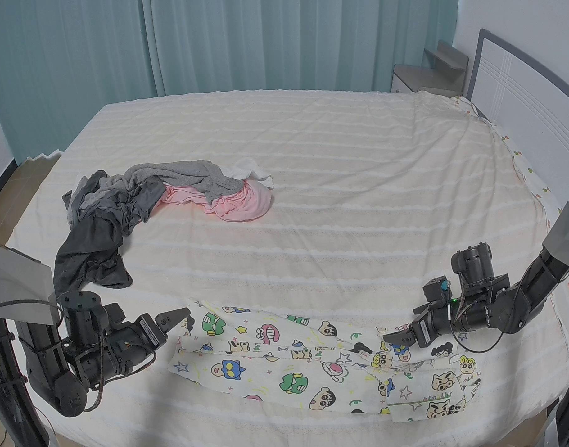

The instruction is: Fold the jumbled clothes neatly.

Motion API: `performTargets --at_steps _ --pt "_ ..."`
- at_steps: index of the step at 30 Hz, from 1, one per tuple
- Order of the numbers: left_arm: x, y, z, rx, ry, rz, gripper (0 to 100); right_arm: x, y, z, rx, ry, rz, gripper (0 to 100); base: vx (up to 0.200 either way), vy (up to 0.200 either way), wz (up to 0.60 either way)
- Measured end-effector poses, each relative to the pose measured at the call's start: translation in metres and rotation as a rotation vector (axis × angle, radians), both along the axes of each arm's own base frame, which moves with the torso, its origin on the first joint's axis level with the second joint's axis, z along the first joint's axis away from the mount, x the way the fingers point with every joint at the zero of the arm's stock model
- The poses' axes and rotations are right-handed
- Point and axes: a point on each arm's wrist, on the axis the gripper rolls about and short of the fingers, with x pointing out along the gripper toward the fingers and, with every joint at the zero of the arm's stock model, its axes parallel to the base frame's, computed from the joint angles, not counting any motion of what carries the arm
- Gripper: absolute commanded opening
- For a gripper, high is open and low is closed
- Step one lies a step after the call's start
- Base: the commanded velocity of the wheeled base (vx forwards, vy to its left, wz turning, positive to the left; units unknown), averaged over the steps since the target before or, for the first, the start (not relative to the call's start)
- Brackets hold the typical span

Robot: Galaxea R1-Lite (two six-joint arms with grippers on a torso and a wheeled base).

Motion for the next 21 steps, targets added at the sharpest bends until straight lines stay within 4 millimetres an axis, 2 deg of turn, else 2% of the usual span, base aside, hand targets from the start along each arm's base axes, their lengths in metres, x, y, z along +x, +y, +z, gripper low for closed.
performTargets --at_steps 4,8,21 --pt "0.0 0.0 0.0 0.0 0.0 0.0 100 -0.008 -0.005 0.005 0.079 0.04 -0.098 100 0.0 0.0 0.0" --pt "0.0 0.0 0.0 0.0 0.0 0.0 100 -0.018 -0.013 0.002 0.147 0.097 -0.188 100 0.0 0.0 0.0" --pt "0.0 0.0 0.0 0.0 0.0 0.001 100 -0.021 -0.042 -0.029 0.26 0.034 -0.318 100 0.0 0.0 0.0"
